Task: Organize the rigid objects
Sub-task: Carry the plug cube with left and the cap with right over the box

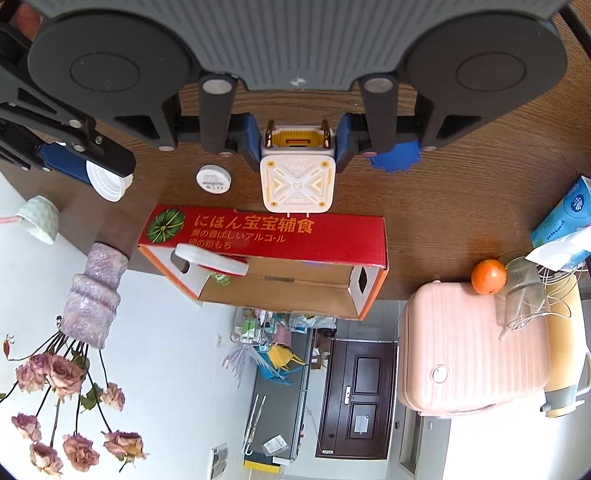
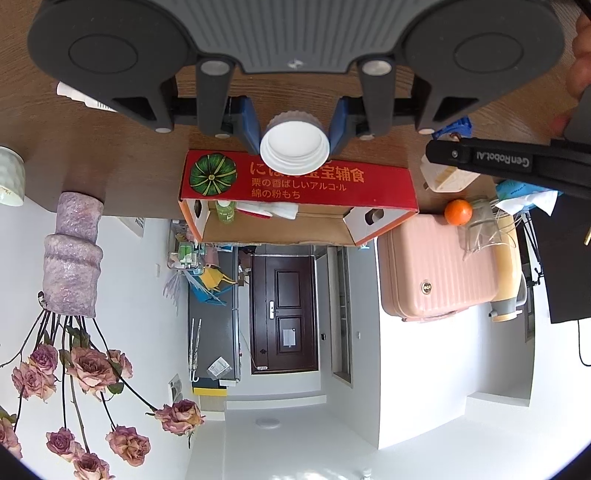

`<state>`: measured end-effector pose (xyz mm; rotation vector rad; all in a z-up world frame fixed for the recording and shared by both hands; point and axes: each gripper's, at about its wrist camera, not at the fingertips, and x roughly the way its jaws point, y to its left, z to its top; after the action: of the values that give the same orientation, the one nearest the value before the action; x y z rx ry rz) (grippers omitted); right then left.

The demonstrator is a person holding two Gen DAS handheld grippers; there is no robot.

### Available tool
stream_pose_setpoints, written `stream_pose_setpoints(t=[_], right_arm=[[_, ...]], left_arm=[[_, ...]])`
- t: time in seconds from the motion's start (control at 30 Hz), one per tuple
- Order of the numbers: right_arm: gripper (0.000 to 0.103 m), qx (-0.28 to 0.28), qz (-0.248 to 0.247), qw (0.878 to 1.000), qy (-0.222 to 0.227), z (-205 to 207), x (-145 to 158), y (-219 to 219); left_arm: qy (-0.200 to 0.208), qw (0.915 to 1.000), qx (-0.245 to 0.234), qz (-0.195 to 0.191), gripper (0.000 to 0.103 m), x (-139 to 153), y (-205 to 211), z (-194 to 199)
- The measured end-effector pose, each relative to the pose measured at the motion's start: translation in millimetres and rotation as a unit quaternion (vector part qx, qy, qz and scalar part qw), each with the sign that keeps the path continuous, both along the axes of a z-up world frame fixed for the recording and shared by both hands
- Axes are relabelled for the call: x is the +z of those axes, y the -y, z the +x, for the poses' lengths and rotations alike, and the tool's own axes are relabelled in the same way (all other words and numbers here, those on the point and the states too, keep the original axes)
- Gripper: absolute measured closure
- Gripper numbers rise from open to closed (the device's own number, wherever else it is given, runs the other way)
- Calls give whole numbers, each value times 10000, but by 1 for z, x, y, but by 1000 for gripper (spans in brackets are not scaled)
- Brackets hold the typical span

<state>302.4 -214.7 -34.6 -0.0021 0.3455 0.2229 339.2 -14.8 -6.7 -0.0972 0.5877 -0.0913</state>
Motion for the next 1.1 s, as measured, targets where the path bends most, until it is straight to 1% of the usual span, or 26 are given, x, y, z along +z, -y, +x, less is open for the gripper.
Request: stream_pose_setpoints(t=[0.23, 0.67, 0.83, 1.1], right_arm=[[64, -32, 50, 9999, 114, 2, 11, -1], [64, -81, 71, 9993, 353, 17, 33, -9], [64, -133, 115, 9989, 424, 31, 41, -12], [64, -227, 140, 9985, 468, 59, 49, -15]], left_arm=[[101, 9999, 73, -107, 63, 12, -3, -1], [414, 9990, 99, -110, 63, 38, 1, 8], [517, 9983, 174, -206, 63, 46, 3, 18], [756, 9964, 278, -249, 63, 58, 11, 38]])
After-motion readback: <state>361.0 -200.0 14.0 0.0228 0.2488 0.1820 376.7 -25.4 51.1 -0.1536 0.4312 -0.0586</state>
